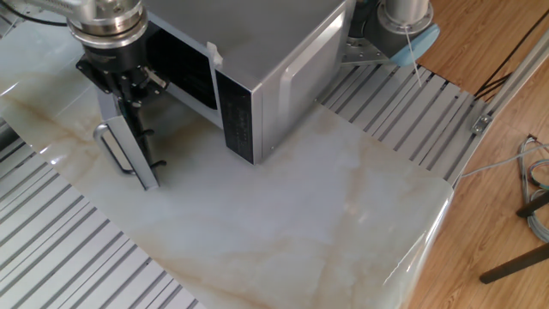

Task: Open the microwave door

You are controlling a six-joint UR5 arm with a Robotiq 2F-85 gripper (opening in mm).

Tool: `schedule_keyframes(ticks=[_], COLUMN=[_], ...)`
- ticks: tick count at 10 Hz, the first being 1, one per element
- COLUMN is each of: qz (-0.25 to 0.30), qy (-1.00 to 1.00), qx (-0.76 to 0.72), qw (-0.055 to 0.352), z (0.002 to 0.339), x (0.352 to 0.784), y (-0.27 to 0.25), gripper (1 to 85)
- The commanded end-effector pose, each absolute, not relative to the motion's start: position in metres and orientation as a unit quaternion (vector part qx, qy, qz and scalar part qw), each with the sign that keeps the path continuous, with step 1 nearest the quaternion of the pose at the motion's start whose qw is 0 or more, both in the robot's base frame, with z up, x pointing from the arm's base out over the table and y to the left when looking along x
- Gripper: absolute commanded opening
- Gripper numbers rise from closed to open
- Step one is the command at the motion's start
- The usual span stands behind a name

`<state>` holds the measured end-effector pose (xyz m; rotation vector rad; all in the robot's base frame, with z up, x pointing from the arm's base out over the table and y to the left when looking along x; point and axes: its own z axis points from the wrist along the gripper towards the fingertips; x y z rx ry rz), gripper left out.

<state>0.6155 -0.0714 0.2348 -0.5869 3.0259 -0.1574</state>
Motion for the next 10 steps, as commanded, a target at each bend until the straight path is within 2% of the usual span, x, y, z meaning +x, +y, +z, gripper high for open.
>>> schedule_keyframes(ticks=[1, 3, 8, 10], qz=[-0.05, -0.031, -0.027, -0.011], qy=[0.977, 0.982, 0.988, 0.992], qx=[-0.206, -0.183, -0.145, -0.119], qw=[0.023, 0.027, 0.038, 0.045], z=[0.235, 0.236, 0.237, 0.241], x=[0.622, 0.62, 0.624, 0.612], y=[-0.077, -0.067, -0.063, -0.034], gripper=[1.0, 1.0, 1.0, 1.0])
